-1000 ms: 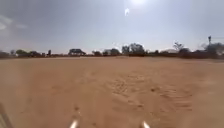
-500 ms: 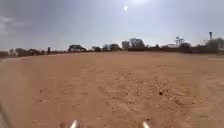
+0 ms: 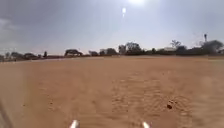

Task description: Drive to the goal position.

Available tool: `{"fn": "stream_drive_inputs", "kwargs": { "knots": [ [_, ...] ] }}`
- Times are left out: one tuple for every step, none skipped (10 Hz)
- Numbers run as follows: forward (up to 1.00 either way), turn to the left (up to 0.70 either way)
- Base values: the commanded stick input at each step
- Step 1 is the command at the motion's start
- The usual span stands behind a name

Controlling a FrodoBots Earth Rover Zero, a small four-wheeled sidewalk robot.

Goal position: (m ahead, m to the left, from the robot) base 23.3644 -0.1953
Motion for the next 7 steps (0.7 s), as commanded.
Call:
{"fn": "stream_drive_inputs", "kwargs": {
  "knots": [
    [0.7,0.0],
    [0.7,0.0],
    [0.7,0.0],
    [0.7,0.0],
    [0.7,0.0],
    [0.7,0.0],
    [0.7,0.0]
  ]
}}
